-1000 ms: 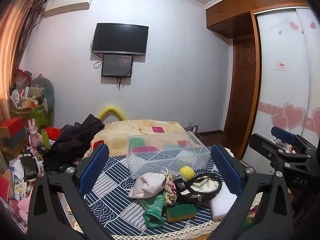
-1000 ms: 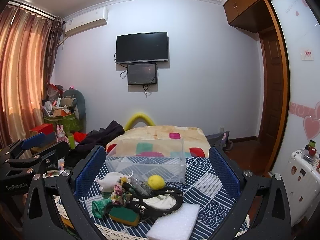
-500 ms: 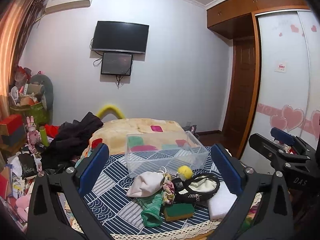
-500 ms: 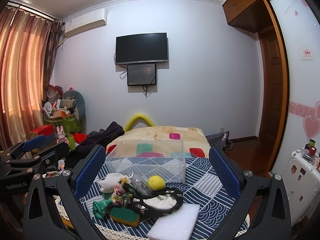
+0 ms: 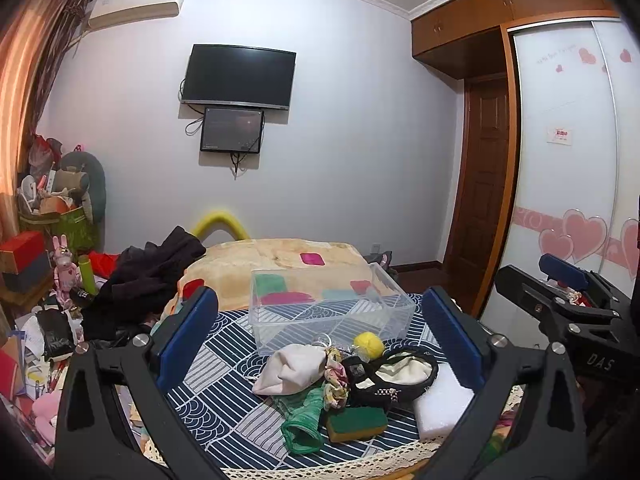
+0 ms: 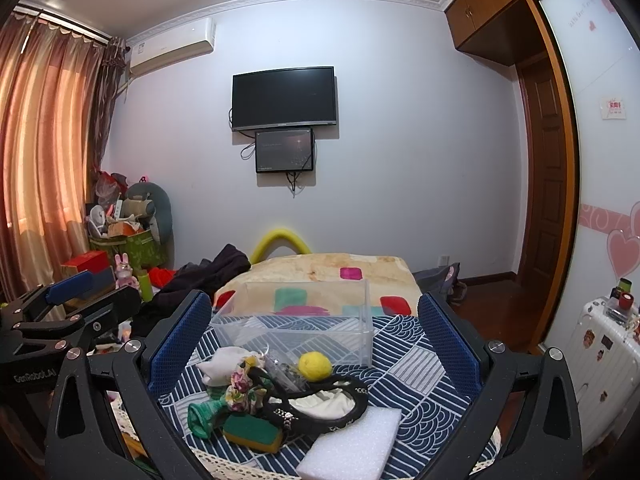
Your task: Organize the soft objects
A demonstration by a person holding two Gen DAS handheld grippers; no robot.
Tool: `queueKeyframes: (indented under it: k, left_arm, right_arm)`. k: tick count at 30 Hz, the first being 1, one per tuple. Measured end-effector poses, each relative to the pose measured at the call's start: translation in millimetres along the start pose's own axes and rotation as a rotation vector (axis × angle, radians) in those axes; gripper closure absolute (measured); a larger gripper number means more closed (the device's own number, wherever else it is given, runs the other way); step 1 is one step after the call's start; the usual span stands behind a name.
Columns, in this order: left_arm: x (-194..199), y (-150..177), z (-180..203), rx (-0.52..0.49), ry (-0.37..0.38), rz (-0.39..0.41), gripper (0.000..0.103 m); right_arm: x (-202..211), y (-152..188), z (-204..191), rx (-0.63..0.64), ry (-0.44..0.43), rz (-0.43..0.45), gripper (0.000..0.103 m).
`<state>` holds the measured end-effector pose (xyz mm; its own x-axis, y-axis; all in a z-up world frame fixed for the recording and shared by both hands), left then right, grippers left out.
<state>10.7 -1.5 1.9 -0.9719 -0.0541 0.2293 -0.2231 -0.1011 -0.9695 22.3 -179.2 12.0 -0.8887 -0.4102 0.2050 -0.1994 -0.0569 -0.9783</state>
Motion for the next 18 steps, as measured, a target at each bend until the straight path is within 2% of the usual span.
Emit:
queueKeyframes:
  k: [18]
  left_arm:
    - [3.1, -1.9, 0.5, 0.002, -0.001, 0.009, 0.0]
  right_arm:
    - [1.4, -0.2, -3.5, 0.003, -0.005, 0.005, 0.0]
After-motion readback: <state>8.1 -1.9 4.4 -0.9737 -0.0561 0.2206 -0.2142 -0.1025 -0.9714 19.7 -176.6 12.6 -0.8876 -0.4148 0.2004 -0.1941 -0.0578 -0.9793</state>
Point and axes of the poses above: each gripper's, at about its wrist camera, not at the fingertips, and x roughly against the way its jaws point, z to its right, y to its underside, the point moved 2 cm from there along -x, roughly the way its jaws point, and after that the axes turned 5 degrees about -y, right-handed, at the moved point
